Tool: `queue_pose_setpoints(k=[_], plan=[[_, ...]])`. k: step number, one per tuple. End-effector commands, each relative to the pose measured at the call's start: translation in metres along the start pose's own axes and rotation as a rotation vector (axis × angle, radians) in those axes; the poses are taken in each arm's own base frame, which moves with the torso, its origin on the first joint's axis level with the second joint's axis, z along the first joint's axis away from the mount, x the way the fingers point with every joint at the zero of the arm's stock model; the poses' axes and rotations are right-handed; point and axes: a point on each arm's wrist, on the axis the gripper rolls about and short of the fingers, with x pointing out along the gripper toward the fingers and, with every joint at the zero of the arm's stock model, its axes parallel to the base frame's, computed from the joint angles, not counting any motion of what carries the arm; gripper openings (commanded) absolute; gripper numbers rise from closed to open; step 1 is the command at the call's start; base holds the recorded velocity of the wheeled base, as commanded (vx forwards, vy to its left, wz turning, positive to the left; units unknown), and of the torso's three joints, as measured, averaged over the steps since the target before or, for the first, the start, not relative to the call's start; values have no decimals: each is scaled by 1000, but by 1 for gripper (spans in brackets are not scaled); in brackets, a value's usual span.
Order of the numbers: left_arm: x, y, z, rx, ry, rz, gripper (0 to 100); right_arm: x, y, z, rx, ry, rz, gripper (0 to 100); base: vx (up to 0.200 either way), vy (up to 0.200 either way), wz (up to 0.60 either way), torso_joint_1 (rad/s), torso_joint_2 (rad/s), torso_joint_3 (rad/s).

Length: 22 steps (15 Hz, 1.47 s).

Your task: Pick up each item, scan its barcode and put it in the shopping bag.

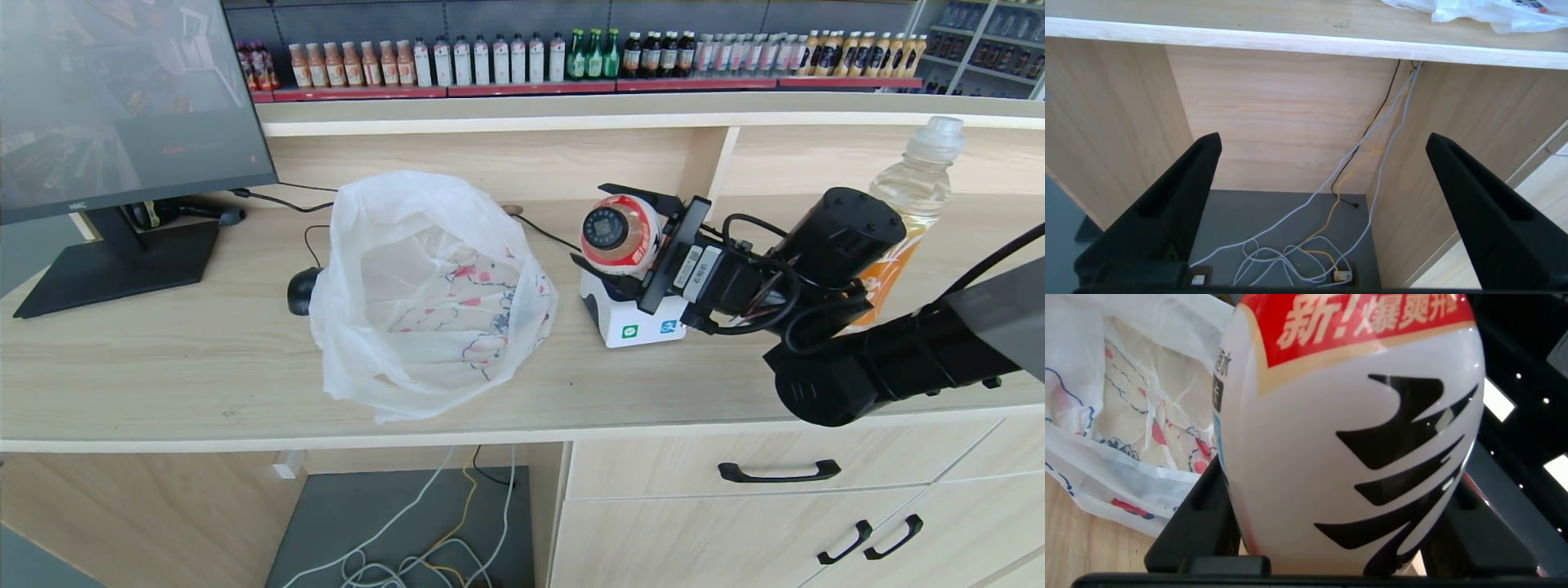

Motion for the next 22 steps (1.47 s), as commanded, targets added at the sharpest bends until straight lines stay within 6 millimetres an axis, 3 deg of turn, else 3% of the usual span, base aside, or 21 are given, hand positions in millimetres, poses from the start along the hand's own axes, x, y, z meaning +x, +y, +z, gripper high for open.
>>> queue_pose_setpoints(k=[1, 15, 18, 22], plan=[[0, 0, 0, 0, -1, 1, 100, 0, 1, -1, 2, 1, 2, 0, 0, 0, 0, 0, 0, 0], [0, 0, 0, 0, -1, 1, 100, 0, -4, 4, -3, 7, -17, 0, 0, 0, 0, 0, 0, 0], [0, 0, 0, 0, -1, 1, 100, -1, -11, 10, 1, 11, -52, 0, 0, 0, 0, 0, 0, 0], [0, 0, 0, 0, -1, 1, 100, -3, -37, 31, 57, 30, -149, 0, 0, 0, 0, 0, 0, 0]])
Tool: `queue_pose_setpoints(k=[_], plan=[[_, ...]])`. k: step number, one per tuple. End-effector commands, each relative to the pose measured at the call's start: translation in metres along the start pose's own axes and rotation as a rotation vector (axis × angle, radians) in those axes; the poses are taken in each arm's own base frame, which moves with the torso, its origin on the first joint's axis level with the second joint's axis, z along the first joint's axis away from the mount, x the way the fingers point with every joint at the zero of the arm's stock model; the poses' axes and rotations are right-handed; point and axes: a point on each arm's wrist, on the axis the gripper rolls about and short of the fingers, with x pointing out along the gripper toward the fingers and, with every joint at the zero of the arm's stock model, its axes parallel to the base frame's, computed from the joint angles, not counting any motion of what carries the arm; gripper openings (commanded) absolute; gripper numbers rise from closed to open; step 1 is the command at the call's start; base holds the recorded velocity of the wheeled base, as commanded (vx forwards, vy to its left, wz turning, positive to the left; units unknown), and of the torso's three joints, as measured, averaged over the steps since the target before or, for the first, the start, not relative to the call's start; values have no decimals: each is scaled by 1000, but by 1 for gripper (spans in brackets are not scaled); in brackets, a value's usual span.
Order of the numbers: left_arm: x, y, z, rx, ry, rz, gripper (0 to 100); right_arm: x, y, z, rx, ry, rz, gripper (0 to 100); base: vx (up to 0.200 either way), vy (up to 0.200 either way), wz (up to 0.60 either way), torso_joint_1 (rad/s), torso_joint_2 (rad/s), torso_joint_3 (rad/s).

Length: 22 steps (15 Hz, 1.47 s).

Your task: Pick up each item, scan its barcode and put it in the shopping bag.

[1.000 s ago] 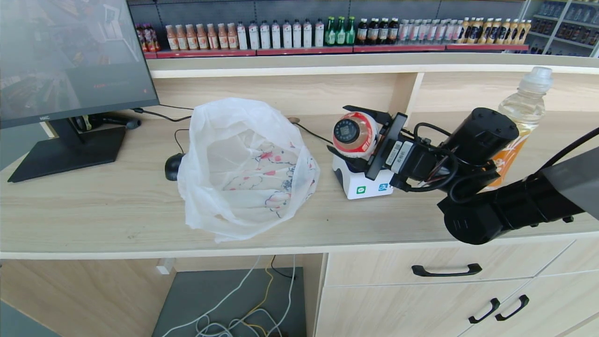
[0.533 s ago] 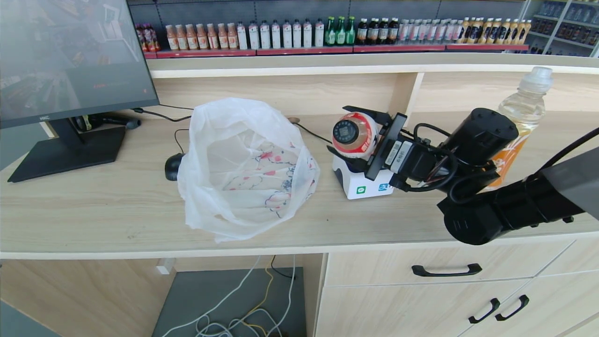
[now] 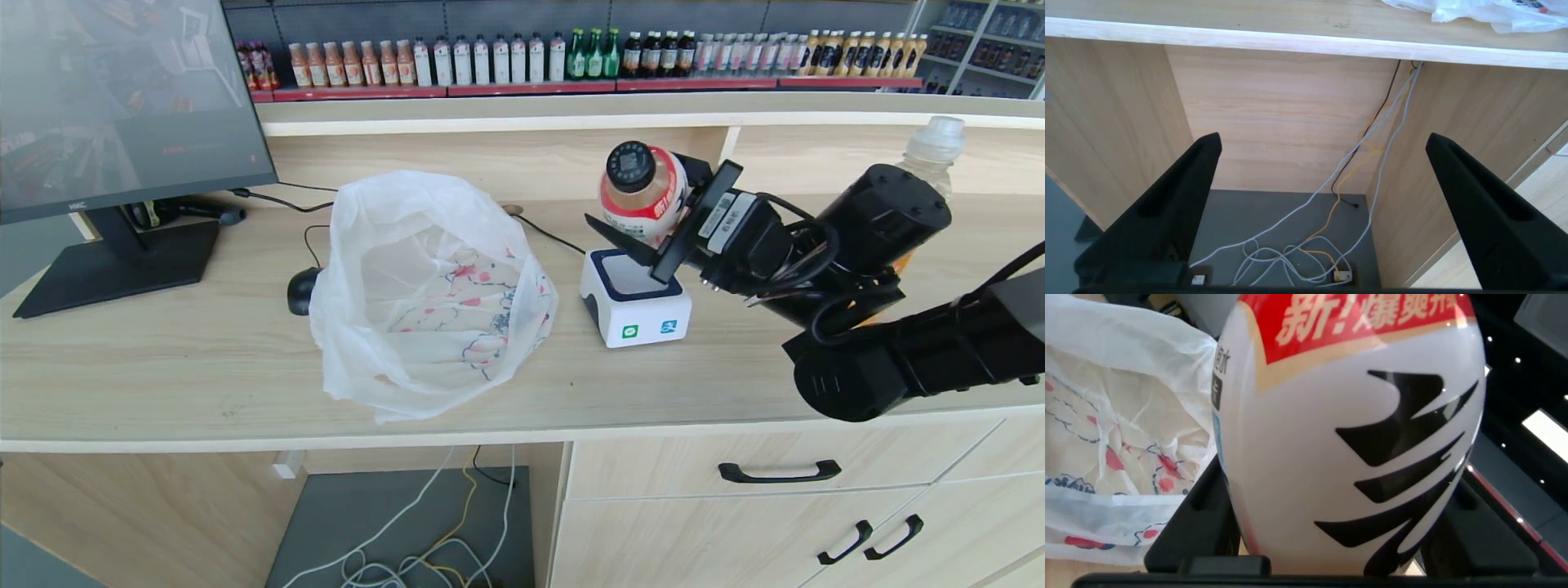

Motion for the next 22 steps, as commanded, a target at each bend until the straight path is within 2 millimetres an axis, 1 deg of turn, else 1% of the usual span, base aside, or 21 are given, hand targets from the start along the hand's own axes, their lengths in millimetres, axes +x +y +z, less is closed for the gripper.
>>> queue_pose_setpoints(k=[1, 2, 4, 5, 7, 8, 9, 10, 14, 18, 21, 22], plan=[[0, 0, 0, 0, -1, 0, 100, -2, -16, 16, -4, -17, -38, 0, 0, 0, 0, 0, 0, 0], [0, 0, 0, 0, -1, 0, 100, -2, -25, 25, 32, -12, -77, 0, 0, 0, 0, 0, 0, 0], [0, 0, 0, 0, -1, 0, 100, -4, -33, 40, 109, -10, -123, 0, 0, 0, 0, 0, 0, 0], [0, 0, 0, 0, -1, 0, 100, -7, -35, 45, 133, -11, -128, 0, 0, 0, 0, 0, 0, 0], [0, 0, 0, 0, -1, 0, 100, -11, -38, 51, 181, -11, -133, 0, 0, 0, 0, 0, 0, 0], [0, 0, 0, 0, -1, 0, 100, -17, -40, 57, 238, 4, -173, 0, 0, 0, 0, 0, 0, 0], [0, 0, 0, 0, -1, 0, 100, -20, -40, 59, 269, 15, -187, 0, 0, 0, 0, 0, 0, 0], [0, 0, 0, 0, -1, 0, 100, -27, -39, 63, 334, 53, -256, 0, 0, 0, 0, 0, 0, 0], [0, 0, 0, 6, 1, 0, 100, -41, -29, 62, 459, 114, -381, 0, 0, 0, 0, 0, 0, 0], [0, 0, 0, 8, -1, 0, 100, -46, -20, 57, 543, 192, -462, 0, 0, 0, 0, 0, 0, 0], [0, 0, 0, 8, 1, 0, 100, -45, -14, 52, 578, 247, -541, 0, 0, 0, 0, 0, 0, 0], [0, 0, 0, 8, 1, 0, 100, -40, -8, 56, 602, 254, -559, 0, 0, 0, 0, 0, 0, 0]])
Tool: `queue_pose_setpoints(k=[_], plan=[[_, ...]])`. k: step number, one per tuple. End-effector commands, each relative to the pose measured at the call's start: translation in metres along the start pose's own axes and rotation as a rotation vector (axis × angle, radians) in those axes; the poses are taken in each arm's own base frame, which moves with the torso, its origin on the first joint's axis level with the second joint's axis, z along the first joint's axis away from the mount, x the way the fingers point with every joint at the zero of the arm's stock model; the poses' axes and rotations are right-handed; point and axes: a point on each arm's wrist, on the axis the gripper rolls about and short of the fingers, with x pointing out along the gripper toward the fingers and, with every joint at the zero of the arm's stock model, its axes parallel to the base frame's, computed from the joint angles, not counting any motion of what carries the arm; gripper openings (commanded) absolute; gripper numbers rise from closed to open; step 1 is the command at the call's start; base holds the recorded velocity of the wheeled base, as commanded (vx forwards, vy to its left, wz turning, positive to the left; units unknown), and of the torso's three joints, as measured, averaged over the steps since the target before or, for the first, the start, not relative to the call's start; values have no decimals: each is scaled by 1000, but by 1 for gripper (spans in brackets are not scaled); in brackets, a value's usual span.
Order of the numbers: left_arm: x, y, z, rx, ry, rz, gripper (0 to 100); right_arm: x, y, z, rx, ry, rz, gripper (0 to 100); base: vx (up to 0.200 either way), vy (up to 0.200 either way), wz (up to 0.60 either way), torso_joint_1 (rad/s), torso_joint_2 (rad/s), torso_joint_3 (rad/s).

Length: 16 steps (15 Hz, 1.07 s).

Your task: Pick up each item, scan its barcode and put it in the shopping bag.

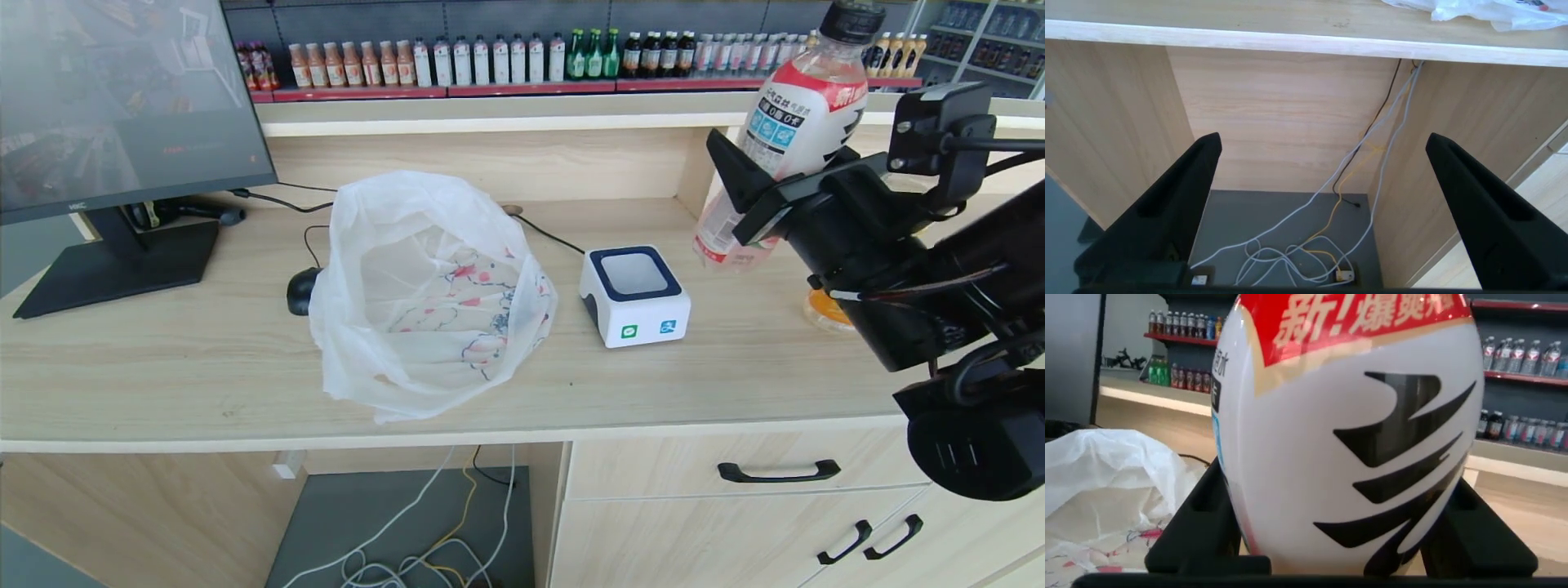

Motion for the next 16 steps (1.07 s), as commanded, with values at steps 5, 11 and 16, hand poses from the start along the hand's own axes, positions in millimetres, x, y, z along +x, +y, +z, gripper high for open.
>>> queue_pose_setpoints(k=[5, 11, 16], plan=[[0, 0, 0, -1, 0, 0, 100, 0, 26, -10, 105, 53, -87, 0, 0, 0, 0, 0, 0, 0], [0, 0, 0, -2, -2, 0, 100, -4, 27, -18, 102, 86, -81, 0, 0, 33, 0, 0, 0, 1], [0, 0, 0, -4, -2, 0, 100, -4, 28, -22, 117, 98, -81, 0, 0, 200, 0, 2, 4, 1]])
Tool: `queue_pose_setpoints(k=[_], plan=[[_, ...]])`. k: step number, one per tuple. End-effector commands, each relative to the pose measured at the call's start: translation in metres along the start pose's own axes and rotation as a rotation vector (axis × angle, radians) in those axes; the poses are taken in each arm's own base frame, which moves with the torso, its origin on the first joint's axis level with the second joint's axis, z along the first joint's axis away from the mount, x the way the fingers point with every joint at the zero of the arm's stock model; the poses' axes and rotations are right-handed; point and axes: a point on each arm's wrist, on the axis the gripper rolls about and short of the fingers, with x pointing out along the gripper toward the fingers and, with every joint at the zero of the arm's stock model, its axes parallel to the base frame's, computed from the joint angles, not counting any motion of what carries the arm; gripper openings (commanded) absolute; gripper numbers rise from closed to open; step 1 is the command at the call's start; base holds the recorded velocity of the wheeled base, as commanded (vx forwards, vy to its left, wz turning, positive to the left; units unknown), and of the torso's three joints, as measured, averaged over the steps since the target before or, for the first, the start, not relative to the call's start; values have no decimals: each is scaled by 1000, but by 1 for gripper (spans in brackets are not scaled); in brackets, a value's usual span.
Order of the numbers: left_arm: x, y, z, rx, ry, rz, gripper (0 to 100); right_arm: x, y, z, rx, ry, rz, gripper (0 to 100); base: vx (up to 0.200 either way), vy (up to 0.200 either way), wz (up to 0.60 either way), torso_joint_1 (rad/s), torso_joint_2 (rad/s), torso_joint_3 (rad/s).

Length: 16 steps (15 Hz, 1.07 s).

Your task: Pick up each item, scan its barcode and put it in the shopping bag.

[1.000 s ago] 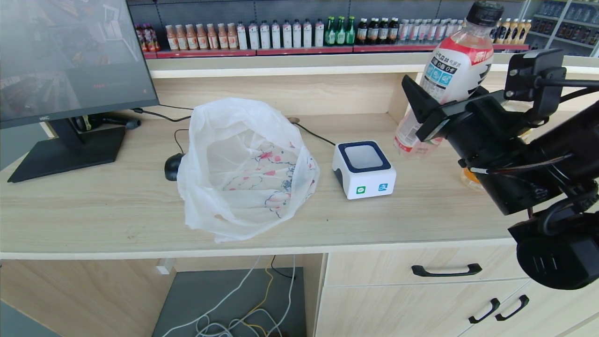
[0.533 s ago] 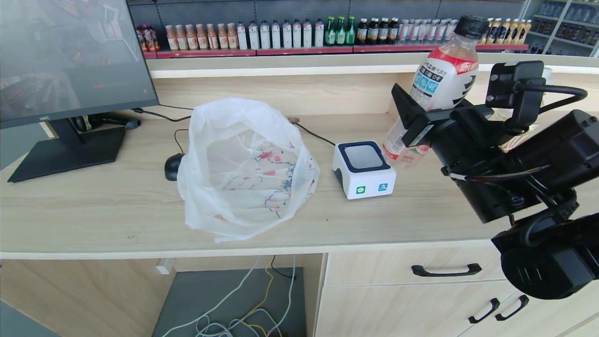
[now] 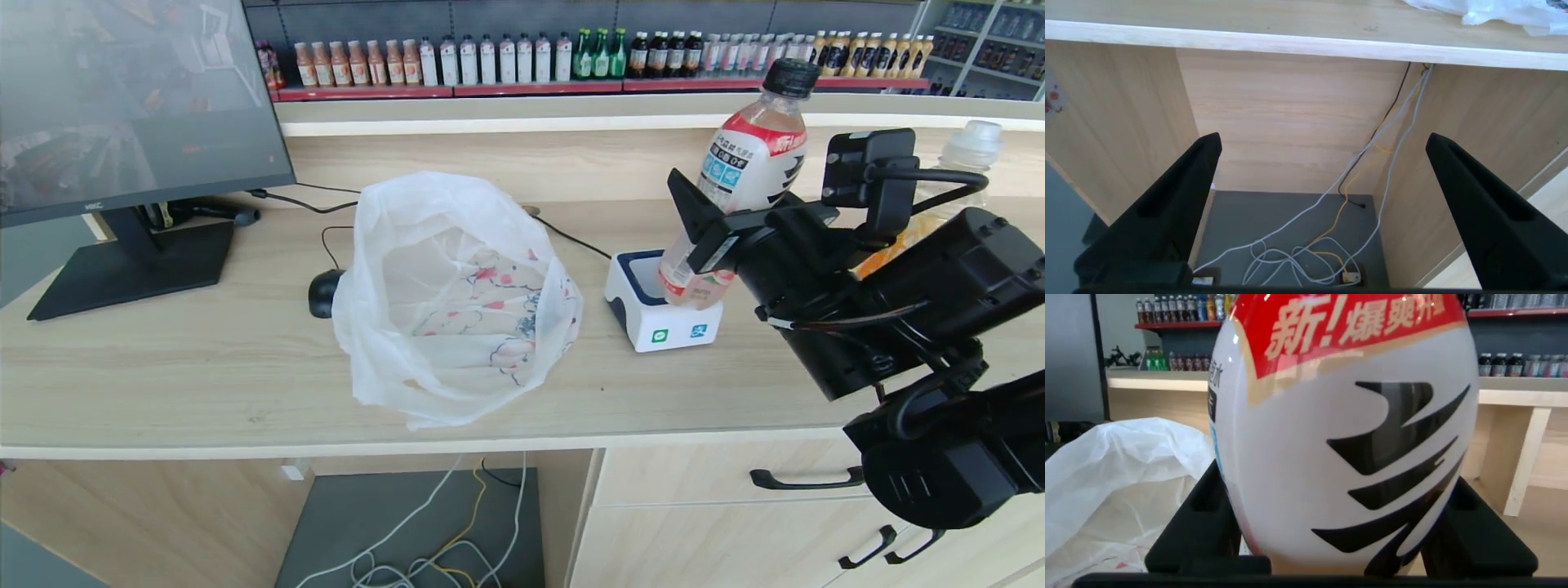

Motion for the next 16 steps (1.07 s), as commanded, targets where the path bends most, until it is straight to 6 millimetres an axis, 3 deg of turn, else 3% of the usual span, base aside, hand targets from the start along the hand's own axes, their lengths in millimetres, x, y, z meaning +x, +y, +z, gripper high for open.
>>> queue_pose_setpoints(k=[1, 12, 16], plan=[[0, 0, 0, 0, -1, 2, 100, 0, 0, -3, -2, 5, -2, 0, 0, 200, 0, 7, 2, 7], [0, 0, 0, 1, -1, 0, 100, 16, 3, -1, 8, -45, -5, 0, 0, 200, 0, 1, 2, 1], [0, 0, 0, 3, -1, 2, 100, 13, 3, 0, 9, -39, -4, 0, 0, 0, 0, 0, 0, 0]])
